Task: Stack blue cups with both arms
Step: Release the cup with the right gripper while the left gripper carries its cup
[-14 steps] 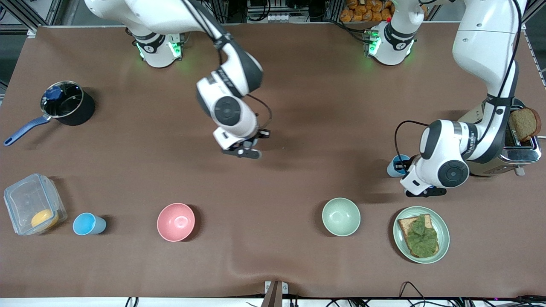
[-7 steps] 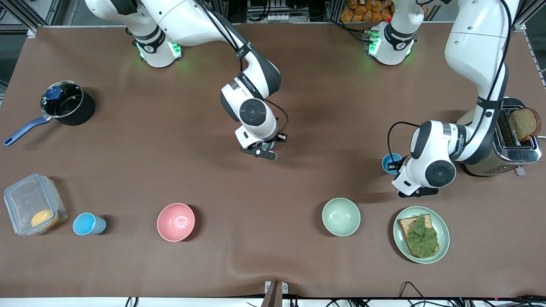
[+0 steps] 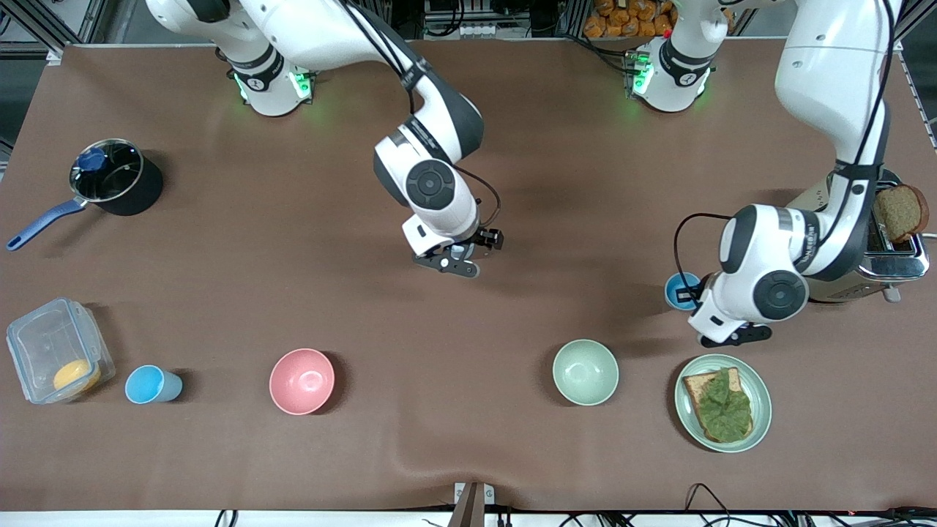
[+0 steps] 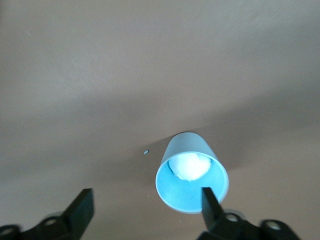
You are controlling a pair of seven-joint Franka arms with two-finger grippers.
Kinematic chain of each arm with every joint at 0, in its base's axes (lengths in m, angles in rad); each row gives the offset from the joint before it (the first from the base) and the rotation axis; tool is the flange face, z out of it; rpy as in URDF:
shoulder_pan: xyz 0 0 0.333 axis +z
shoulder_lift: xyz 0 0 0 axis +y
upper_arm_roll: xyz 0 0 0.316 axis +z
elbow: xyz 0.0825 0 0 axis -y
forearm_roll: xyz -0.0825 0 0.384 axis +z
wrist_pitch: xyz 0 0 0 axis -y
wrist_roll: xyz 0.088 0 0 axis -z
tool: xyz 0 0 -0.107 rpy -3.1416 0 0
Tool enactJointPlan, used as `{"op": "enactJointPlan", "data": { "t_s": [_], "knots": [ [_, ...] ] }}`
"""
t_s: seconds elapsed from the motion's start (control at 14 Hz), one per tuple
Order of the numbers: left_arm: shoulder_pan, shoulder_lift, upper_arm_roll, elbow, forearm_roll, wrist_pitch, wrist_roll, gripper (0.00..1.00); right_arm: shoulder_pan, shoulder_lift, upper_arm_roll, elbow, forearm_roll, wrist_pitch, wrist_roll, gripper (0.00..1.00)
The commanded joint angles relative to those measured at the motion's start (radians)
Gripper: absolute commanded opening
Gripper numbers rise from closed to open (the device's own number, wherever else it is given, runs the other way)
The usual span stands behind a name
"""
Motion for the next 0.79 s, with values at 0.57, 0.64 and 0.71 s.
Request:
{"op": "enactJointPlan", "data": {
  "t_s": [0.57,0.64,0.71],
  "knots": [
    [-0.023,-0.172,-0.238,0.032,-0.077,-0.036,-0.334,0.0,-0.429,-0.275,-0.004,-0.039,-0.223,-0.472,-0.54,1.0],
    [-0.023,-0.179,-0.291,0.032,-0.077,-0.041,-0.392,0.0,-0.471,-0.276,-0.003,-0.059,-0.263,-0.458,-0.626,1.0],
    [-0.024,-0.184,-0.341,0.034,-0.076,-0.041,-0.444,0.0,-0.514,-0.276,-0.003,-0.07,-0.264,-0.437,-0.706,1.0]
  ]
}}
